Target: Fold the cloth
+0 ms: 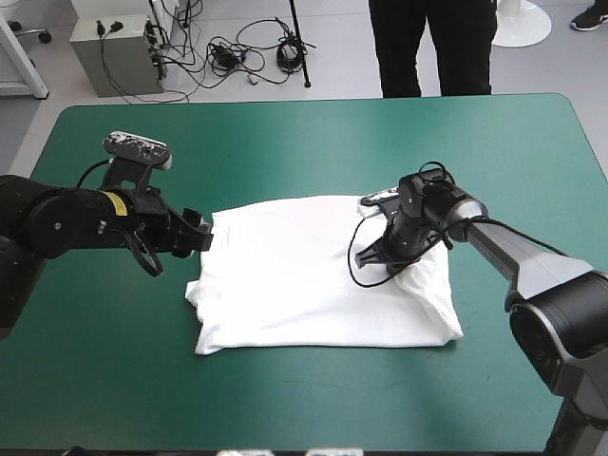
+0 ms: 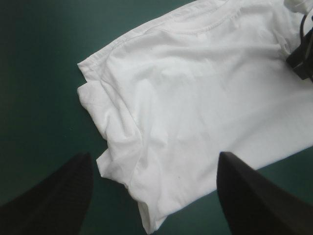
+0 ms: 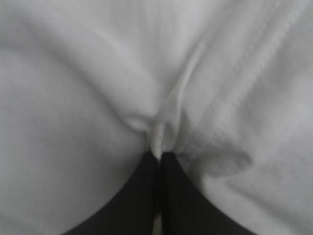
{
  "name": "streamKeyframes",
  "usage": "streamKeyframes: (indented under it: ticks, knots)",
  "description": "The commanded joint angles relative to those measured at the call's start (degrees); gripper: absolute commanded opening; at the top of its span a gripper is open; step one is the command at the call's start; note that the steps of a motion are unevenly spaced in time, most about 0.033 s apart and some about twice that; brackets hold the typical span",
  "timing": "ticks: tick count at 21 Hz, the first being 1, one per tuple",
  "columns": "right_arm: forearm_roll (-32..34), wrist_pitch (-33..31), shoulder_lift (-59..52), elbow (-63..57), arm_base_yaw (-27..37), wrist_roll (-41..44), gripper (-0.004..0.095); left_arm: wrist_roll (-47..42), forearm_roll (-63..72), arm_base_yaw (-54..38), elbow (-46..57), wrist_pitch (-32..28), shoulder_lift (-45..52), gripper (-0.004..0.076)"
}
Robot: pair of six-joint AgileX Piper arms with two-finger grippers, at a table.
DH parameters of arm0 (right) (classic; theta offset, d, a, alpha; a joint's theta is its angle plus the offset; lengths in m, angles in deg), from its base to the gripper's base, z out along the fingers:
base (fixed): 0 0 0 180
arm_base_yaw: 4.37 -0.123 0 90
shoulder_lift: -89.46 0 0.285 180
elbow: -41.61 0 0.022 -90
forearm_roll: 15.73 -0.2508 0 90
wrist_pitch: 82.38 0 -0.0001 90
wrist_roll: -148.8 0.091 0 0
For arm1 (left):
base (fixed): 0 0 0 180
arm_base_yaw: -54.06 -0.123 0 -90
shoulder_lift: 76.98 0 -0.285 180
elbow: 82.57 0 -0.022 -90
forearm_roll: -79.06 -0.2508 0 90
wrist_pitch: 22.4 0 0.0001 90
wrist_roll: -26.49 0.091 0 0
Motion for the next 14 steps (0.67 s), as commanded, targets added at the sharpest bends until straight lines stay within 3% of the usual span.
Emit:
streamKeyframes:
  ticks: [1, 4, 7, 9, 12, 14]
  knots:
    - [1.2, 0.7, -1.1, 1.3, -0.2, -0.5, -0.0005, -0.8, 0.9, 0.2, -1.6, 2.0, 1.3, 0.0514]
    - [-0.5, 0.9, -1.1, 1.4, 0.0, -3.2, 0.0072, -0.8, 1.1, 0.2, -1.6, 2.0, 1.3, 0.0514]
    - [-3.7, -5.4, -1.3, 4.9, 0.0, -4.2, 0.0316, -0.8, 1.1, 0.2, -1.6, 2.0, 1.3, 0.0514]
    - [-4.4, -7.9, -4.0, 8.4, 0.0, -4.2, 0.0418, -0.8, 1.0, 0.2, -1.6, 2.0, 1.4, 0.0514]
    - [-2.0, -10.5, -8.5, 12.8, 0.0, -3.2, 0.0424, -0.6, 0.6, 0.2, -1.6, 2.0, 1.5, 0.0514]
    - [5.1, -12.0, -13.8, 13.8, 0.0, -1.2, 0.0424, -2.0, -1.4, 0.2, -1.6, 2.0, 1.5, 0.0515]
